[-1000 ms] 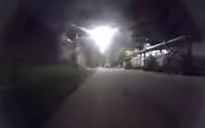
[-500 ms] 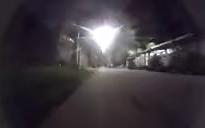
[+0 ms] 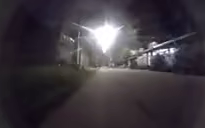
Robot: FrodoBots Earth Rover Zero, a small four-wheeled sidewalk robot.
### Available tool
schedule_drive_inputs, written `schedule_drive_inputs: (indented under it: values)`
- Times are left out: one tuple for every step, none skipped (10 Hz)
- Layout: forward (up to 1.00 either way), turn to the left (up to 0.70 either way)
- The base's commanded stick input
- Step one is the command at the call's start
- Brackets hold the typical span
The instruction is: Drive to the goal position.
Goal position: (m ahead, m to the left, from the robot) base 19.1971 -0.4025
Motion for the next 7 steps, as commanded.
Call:
schedule_drive_inputs:
  values:
    - [0.70,-0.35]
    - [0.70,-0.35]
    - [0.70,-0.35]
    - [0.70,-0.35]
    - [0.70,-0.35]
    - [0.70,-0.35]
    - [0.70,-0.35]
